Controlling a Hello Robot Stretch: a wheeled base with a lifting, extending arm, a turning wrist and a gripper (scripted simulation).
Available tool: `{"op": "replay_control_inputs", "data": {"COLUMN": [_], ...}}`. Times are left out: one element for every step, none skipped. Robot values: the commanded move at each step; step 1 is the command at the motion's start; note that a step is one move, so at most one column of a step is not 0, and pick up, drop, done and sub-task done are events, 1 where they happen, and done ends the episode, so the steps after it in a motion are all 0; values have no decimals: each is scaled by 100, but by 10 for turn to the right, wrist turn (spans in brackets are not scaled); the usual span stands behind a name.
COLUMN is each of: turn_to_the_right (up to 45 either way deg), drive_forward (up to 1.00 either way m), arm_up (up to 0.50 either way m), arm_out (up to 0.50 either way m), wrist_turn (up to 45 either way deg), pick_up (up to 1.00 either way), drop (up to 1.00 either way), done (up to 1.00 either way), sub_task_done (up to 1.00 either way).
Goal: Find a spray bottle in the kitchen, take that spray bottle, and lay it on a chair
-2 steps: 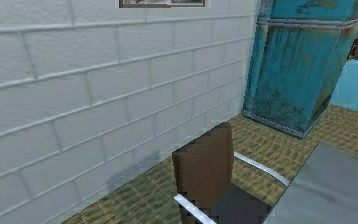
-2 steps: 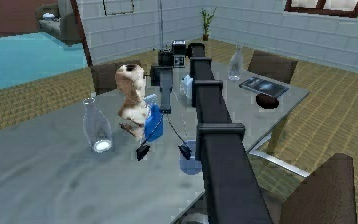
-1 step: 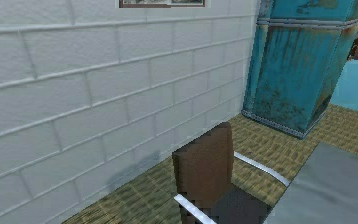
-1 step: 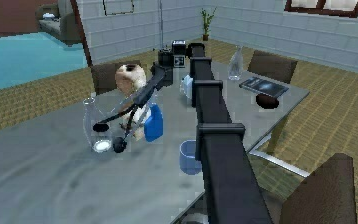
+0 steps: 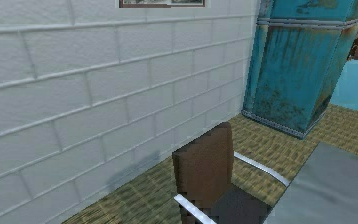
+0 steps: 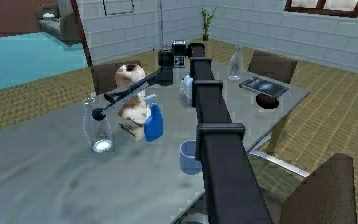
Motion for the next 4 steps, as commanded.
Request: {"op": "replay_control_inputs", "data": {"turn_to_the_right": [0, 0, 0, 0], "drive_forward": [0, 0, 0, 0], "arm_up": [0, 0, -30, 0], "arm_out": [0, 0, 0, 0], "wrist_turn": [450, 90, 0, 0], "pick_up": [0, 0, 0, 100], "drop": [0, 0, 0, 0], "done": [0, 0, 0, 0], "sub_task_done": [0, 0, 0, 0]}}
